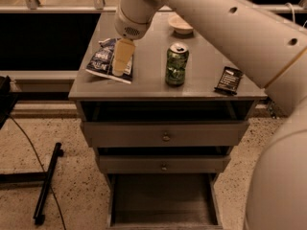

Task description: Place blue chip bag into bottom drawer

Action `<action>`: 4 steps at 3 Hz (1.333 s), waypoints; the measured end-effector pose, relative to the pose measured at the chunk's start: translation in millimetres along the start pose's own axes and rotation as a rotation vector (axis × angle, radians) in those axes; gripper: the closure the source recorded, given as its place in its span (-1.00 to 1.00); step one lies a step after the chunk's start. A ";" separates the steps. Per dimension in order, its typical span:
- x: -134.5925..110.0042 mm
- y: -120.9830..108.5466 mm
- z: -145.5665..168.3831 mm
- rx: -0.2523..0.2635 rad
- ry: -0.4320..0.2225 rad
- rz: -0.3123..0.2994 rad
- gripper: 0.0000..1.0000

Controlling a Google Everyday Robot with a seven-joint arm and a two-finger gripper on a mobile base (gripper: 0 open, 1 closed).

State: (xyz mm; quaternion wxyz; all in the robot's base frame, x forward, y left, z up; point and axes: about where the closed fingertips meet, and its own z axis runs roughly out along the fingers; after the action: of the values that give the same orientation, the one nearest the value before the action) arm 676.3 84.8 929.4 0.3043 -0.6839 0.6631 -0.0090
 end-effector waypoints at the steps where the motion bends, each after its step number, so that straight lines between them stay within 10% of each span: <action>1: -5.6 -3.0 42.2 -0.043 -0.007 0.018 -1.00; 2: -4.0 -4.1 77.6 -0.065 0.003 0.021 -1.00; 4: -5.7 0.3 107.6 -0.095 -0.037 0.013 -0.18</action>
Offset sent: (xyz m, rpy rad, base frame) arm 0.0554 0.0489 -0.0904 -0.0123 0.0866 0.0062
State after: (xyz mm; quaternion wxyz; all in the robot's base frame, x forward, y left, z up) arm 720.2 133.5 843.8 0.2836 -0.6932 0.6616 0.0370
